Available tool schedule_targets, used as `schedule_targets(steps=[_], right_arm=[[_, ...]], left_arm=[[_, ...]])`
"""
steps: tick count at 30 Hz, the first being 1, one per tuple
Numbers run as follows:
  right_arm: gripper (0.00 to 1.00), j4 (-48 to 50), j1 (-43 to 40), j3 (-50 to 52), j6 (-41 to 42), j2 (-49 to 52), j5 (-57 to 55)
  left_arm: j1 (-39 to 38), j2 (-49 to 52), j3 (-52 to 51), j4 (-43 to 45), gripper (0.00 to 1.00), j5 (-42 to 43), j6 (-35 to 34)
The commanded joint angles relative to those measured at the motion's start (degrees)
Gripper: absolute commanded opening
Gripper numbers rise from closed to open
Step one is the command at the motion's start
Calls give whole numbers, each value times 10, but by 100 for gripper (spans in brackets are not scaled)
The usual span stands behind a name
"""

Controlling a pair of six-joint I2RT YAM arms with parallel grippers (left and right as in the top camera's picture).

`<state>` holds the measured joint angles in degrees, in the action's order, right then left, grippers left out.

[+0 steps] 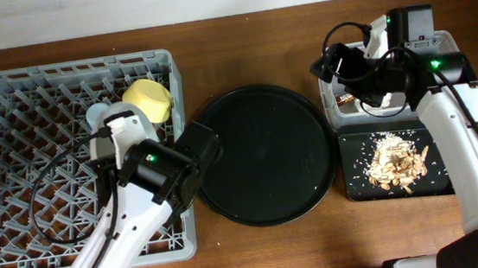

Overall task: Sort waste into correct bins and load items into the dishwasher rack
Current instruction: 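Grip the white plate rim with the left gripper and lift it, then carry the white plate left and stand it upright in the dish rack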

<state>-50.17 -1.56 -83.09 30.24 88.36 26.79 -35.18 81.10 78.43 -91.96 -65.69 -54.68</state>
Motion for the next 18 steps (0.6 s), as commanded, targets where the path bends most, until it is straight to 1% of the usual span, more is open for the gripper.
schedule_targets(steps=[1,4,7,10,13,16,18], right_arm=[[99,0,0,-5,3,1,-7],[99,0,0,-5,3,1,-7],[99,0,0,-5,3,1,-7],[99,0,0,-5,3,1,-7],[99,0,0,-5,3,1,-7],[99,0,0,-5,3,1,-7],[99,0,0,-5,3,1,-7]], left_arm=[[7,-2,1,17,0,-39,-63],[7,6,-15,30,0,-36,-63],[7,21,-55,70,0,-38,-61],[7,38,-90,104,0,-51,-61],[7,60,-104,125,0,-68,-61],[7,77,-104,150,0,-60,-61],[7,79,-104,172,0,-36,-61]])
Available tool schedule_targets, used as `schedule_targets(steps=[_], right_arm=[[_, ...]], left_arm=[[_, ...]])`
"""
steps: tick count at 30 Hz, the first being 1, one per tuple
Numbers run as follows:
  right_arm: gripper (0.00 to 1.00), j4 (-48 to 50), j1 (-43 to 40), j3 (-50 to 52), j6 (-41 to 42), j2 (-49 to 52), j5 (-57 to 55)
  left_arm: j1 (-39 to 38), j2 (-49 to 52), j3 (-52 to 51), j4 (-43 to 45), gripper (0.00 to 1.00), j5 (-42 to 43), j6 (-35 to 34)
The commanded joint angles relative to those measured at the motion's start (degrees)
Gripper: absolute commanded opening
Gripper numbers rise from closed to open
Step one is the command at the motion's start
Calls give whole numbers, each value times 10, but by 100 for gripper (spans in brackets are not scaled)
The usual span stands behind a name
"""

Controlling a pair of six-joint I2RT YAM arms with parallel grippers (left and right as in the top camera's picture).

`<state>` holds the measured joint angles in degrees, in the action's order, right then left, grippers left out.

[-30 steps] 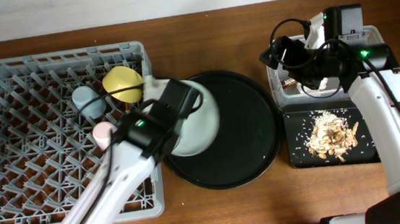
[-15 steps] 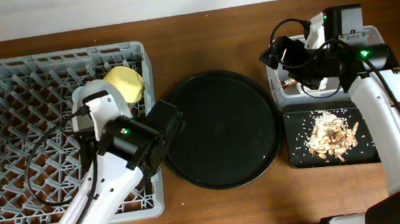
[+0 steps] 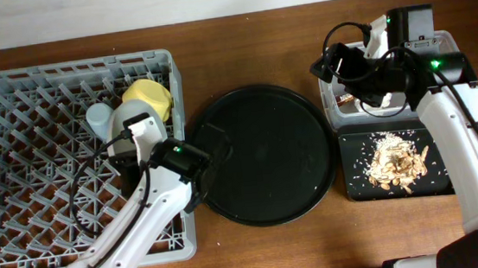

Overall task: Sort waste into correct bins and load items into the dishwasher rack
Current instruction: 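Carry the white plate left and stand it upright in the dish rack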

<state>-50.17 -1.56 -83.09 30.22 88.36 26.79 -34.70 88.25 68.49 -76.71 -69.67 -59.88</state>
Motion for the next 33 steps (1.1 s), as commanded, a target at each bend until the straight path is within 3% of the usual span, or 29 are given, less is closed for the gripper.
schedule_targets(steps=[1,4,7,10,12,15,16,19,24,27,31,33], right_arm=[[99,0,0,-5,3,1,-7],[99,0,0,-5,3,1,-7],[99,0,0,-5,3,1,-7],[99,0,0,-5,3,1,-7],[99,0,0,-5,3,1,-7],[99,0,0,-5,3,1,-7],[99,0,0,-5,3,1,-7],[99,0,0,-5,3,1,-7],[99,0,0,-5,3,1,-7],[99,0,0,-5,3,1,-7],[99,0,0,-5,3,1,-7],[99,0,0,-5,3,1,-7]], left_arm=[[2,7,-4,28,0,17,-9],[2,7,-4,52,1,44,-9],[2,7,-4,76,11,54,-9],[2,7,-4,96,13,67,4],[2,7,-4,107,47,67,12],[2,7,-2,107,73,64,19],[2,7,2,108,77,65,31],[3,2,46,107,99,111,111],[8,-25,150,107,99,238,251],[51,-44,227,107,99,402,390],[189,-52,277,85,99,670,511],[282,-48,270,61,90,776,555]])
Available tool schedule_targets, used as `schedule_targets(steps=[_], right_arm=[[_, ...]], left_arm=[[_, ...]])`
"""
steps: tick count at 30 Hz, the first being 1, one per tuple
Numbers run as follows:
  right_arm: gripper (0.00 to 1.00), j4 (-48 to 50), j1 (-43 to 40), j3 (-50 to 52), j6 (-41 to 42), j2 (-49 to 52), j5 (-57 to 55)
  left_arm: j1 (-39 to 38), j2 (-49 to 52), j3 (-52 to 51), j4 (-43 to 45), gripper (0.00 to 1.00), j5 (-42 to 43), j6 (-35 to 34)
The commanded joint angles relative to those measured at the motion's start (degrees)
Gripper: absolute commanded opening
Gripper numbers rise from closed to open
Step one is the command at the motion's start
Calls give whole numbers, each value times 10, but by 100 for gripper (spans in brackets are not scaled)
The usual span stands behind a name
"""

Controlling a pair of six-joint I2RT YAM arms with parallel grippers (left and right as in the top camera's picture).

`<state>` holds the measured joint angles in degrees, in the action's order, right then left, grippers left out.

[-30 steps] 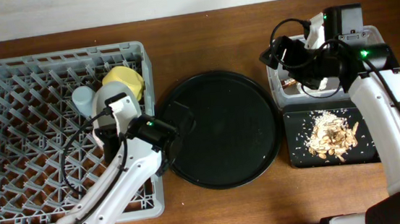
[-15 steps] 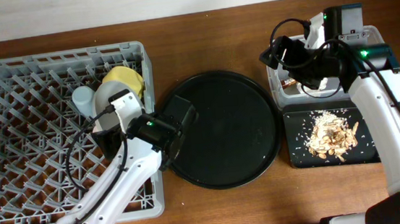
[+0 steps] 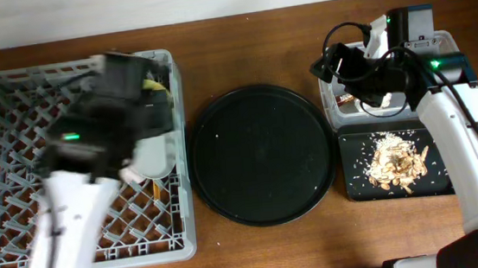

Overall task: Sort waste into correct bins and load items into the dishwasher rack
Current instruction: 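Carry the white plate left and stand it upright in the dish rack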

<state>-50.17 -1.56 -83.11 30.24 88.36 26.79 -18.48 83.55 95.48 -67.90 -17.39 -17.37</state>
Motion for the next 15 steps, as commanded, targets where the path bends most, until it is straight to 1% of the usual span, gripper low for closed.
schedule_targets(steps=[1,3,4,5,9,12,15], right_arm=[[99,0,0,-4,3,1,-7],[99,0,0,-4,3,1,-7],[98,0,0,-4,3,1,-7],[99,0,0,-4,3,1,-7],[99,0,0,-4,3,1,-7],[99,0,0,-4,3,1,-7],[99,0,0,-4,3,1,-7]], left_arm=[[159,3,-9,-34,83,300,157],[201,9,-29,-35,77,370,200],[221,15,-45,-34,76,408,218],[233,21,-61,-33,76,427,231],[246,44,-118,9,76,431,237],[246,54,-131,28,68,429,237],[246,60,-132,31,61,389,234]])
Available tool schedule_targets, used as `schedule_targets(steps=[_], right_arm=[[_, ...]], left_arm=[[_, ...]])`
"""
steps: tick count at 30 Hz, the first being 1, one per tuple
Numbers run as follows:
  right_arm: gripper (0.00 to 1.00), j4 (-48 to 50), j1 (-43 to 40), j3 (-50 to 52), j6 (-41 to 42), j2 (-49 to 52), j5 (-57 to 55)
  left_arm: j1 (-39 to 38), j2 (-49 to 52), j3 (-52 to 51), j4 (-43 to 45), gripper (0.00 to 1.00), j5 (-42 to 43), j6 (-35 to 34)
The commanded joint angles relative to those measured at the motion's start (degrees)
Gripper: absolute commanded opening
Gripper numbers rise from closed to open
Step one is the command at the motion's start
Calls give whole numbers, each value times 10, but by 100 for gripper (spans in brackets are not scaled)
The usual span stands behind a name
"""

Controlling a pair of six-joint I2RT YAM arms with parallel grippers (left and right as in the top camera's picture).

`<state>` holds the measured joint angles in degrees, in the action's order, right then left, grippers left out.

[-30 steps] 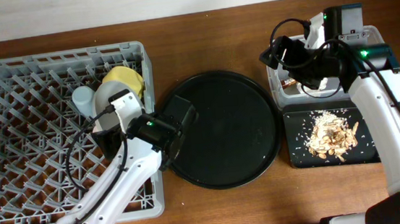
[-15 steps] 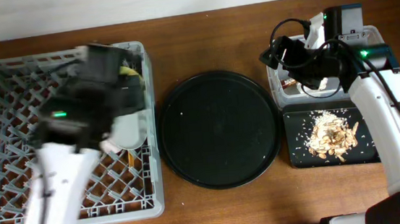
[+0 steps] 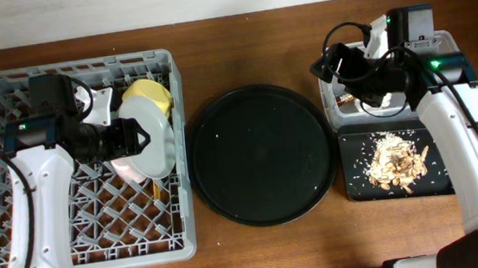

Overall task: Sort waste into correct bins and load items into the dishwasher rack
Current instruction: 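Carry the white plate left and stand it upright in the dish rack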

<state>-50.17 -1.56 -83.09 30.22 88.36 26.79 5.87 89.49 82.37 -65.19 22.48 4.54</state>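
A grey dishwasher rack (image 3: 23, 248) fills the left of the overhead view. A white plate (image 3: 158, 145) leans in its right side, just below a yellow bowl (image 3: 151, 96). My left gripper (image 3: 138, 136) reaches in from the left, with its fingers at the plate's left rim and apparently shut on it. At the upper right, my right gripper (image 3: 334, 63) hangs over the grey waste bin (image 3: 439, 43) with its fingers apart and nothing in them. A wrapper (image 3: 345, 101) lies in that bin.
A round black tray (image 3: 262, 154) sits mid-table with only crumbs on it. A black bin (image 3: 434, 134) with food scraps (image 3: 395, 162) is at the right, below the grey bin. A pale rim (image 3: 123, 168) shows under the plate.
My left arm was blurred over the rack's upper right and now lies across its left side. The white plate has shifted slightly up, against the yellow bowl. The right arm is unchanged.
My left arm first came up from the bottom and covered the rack's right edge and the tray's rim. Then its gripper was by a pale plate near the yellow bowl. Then it stood over the rack's top, and now it is at the plate. My right arm stayed over the grey bin.
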Motion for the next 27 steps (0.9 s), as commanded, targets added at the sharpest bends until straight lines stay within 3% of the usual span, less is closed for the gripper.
schedule_targets(steps=[1,5,13,17,19,21,27], right_arm=[[99,0,0,-5,3,1,-7],[99,0,0,-5,3,1,-7],[99,0,0,-5,3,1,-7],[99,0,0,-5,3,1,-7],[99,0,0,-5,3,1,-7],[99,0,0,-5,3,1,-7],[99,0,0,-5,3,1,-7]], left_arm=[[3,1,-2,4,60,-20,15],[1,1,-16,10,45,-23,11],[-54,0,-20,54,45,-28,-7],[-56,0,-20,75,60,-103,-54],[-52,-1,-16,77,73,-106,-54],[-49,-5,-6,77,97,-108,-55],[-42,-57,24,86,99,-202,-114]])
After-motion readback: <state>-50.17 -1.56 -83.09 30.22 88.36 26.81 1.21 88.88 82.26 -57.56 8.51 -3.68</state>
